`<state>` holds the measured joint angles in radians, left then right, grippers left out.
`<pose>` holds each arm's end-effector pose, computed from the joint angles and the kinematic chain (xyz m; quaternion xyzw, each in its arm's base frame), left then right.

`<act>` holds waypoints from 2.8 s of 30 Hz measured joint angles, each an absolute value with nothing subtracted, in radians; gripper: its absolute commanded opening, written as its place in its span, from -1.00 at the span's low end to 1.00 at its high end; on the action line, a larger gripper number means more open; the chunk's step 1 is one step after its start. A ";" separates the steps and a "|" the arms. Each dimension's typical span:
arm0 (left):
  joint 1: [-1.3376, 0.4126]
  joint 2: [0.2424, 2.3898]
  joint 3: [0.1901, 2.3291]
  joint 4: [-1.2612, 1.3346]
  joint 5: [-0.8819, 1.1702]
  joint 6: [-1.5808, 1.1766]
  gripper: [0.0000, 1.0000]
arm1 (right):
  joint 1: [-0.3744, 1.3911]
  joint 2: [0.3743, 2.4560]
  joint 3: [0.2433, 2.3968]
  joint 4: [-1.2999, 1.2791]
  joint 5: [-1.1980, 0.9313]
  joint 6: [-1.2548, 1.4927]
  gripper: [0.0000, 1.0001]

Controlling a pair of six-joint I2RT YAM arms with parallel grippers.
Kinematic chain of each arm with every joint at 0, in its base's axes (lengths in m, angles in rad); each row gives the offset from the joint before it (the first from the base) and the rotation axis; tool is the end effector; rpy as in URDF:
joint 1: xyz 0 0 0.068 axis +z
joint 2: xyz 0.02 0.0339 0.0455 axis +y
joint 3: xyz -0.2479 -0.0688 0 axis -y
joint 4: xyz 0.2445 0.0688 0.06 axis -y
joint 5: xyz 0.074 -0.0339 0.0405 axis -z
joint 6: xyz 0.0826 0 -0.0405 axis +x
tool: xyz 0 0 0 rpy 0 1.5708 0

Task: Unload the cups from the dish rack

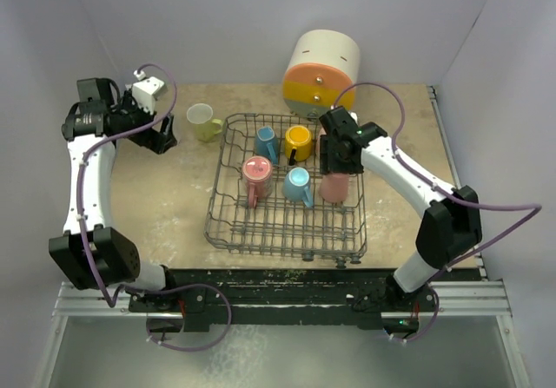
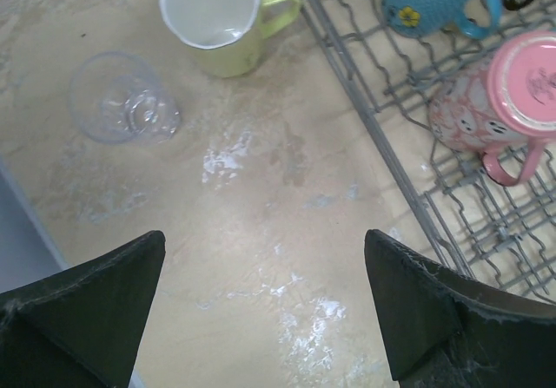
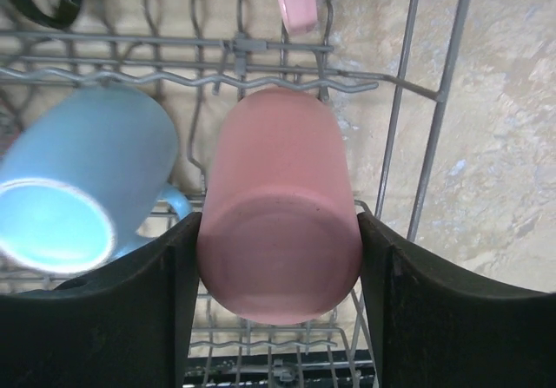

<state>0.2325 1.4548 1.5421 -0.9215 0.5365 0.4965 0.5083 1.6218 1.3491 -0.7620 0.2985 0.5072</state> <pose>0.3280 0.0343 0.3334 0.2130 0.8792 -0.1073 0.4125 0.3284 0.1552 0.2215 0.0389 0.9536 0.0020 0.2986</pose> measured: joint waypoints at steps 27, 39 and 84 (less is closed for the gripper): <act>0.128 1.220 1.383 -0.986 1.141 0.908 1.00 | 0.562 1.403 1.381 -0.156 -0.630 1.029 -0.58; 0.128 1.101 1.372 -0.816 1.303 0.624 0.83 | 0.601 1.407 1.182 0.515 -0.786 1.512 -0.56; 0.098 1.527 1.378 -0.825 0.276 0.622 -1.00 | 0.475 1.334 1.349 -0.595 -0.313 0.782 1.00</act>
<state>0.0982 1.5272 1.3777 -0.8253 0.2756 0.6220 0.4747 1.3338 1.3491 -0.5949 -0.3130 0.7818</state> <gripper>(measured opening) 0.099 0.998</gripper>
